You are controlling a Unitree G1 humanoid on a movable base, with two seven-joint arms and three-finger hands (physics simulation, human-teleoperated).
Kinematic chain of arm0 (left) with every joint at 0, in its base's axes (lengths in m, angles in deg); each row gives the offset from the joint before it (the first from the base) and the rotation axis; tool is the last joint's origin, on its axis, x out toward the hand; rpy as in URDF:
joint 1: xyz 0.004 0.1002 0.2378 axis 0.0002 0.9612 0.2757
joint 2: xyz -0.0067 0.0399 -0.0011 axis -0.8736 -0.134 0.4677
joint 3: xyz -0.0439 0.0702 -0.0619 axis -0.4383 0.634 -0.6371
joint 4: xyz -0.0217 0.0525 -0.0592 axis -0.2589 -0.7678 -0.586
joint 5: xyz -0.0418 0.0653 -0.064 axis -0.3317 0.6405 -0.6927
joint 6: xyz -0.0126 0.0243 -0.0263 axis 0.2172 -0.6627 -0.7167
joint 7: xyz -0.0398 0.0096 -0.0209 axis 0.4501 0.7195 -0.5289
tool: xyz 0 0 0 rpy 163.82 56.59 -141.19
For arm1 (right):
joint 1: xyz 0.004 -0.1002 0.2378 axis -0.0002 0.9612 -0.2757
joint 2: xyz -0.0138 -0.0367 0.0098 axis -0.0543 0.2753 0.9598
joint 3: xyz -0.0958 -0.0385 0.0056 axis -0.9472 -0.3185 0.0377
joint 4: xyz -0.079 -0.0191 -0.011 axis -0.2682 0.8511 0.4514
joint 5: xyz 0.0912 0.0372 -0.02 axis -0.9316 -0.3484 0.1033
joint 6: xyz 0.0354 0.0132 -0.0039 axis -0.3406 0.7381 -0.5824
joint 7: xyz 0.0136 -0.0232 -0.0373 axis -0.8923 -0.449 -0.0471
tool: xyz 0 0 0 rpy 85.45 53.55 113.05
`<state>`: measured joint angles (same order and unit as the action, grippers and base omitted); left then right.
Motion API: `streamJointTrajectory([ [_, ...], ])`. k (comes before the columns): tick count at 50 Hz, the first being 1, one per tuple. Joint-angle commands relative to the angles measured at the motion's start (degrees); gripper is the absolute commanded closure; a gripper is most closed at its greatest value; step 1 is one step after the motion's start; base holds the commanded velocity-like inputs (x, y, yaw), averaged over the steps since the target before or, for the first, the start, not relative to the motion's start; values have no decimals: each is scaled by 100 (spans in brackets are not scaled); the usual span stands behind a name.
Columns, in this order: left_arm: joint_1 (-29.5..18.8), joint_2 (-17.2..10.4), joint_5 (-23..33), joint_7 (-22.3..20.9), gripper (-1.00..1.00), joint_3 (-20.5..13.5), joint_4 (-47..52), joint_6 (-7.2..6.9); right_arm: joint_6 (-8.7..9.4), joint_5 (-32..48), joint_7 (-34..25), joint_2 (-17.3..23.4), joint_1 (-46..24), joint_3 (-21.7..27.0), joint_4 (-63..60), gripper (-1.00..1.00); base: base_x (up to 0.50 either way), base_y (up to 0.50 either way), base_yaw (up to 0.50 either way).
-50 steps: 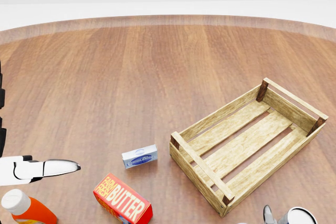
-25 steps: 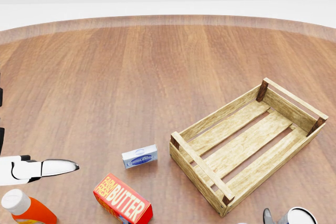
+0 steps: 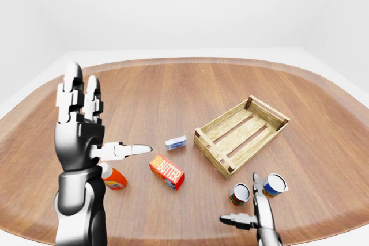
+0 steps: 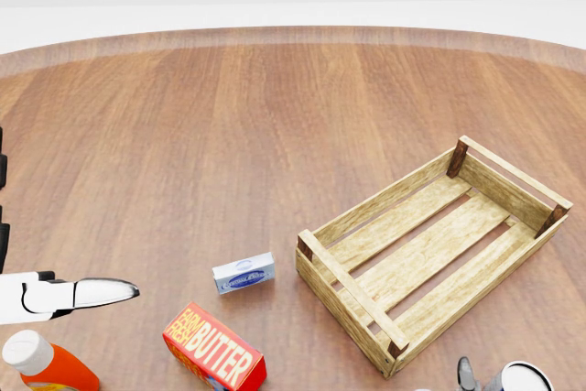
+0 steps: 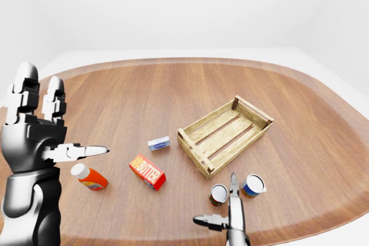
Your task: Pick up the tomato sauce, and put it in the wooden tray.
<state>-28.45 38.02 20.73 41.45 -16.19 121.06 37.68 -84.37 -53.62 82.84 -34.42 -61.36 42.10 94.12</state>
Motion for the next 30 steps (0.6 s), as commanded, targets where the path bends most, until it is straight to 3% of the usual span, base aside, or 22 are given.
streamJointTrajectory([
  [1, -8, 0, 0, 8, -100, 3, 9, 0, 0, -15, 6, 9, -26, 23, 89, -100, 0, 0, 0],
  [30, -4, 3, 3, 23, -100, 30, 45, 0, 0, -37, -12, -24, -164, 54, 114, -100, 0, 0, 0],
])
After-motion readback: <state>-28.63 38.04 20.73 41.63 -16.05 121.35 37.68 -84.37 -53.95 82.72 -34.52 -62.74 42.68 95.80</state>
